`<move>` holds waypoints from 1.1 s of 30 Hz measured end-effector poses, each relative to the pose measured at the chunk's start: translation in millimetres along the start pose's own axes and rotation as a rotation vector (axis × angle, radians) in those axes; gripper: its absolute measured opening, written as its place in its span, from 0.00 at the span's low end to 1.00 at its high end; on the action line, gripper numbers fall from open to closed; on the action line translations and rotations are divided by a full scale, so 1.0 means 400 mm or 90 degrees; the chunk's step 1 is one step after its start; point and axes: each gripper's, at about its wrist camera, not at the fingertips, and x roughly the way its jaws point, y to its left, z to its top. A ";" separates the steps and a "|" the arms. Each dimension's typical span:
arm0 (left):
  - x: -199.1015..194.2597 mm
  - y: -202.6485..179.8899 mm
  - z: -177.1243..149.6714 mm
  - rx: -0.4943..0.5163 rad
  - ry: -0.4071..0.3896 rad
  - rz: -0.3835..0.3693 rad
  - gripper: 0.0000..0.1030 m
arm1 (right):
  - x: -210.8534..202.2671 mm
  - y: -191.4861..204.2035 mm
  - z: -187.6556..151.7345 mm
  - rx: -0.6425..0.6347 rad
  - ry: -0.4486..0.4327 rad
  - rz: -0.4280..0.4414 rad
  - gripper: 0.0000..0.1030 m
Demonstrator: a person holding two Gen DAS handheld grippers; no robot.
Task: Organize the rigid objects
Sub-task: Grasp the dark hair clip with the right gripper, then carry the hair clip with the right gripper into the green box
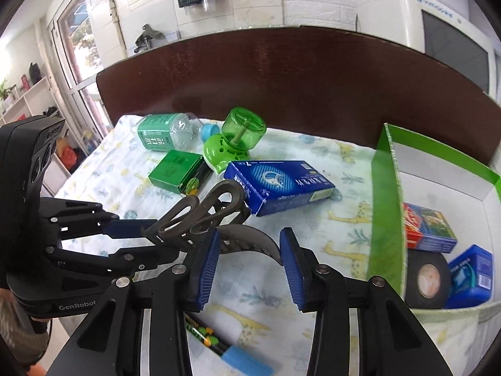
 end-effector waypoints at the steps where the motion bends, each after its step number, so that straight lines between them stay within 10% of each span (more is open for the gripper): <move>1: -0.010 -0.010 0.002 0.005 -0.005 0.000 0.30 | -0.015 0.000 -0.002 -0.003 -0.007 -0.004 0.41; 33: 0.010 -0.439 0.297 0.223 -0.066 0.014 0.30 | -0.328 -0.340 -0.032 0.146 -0.193 -0.125 0.41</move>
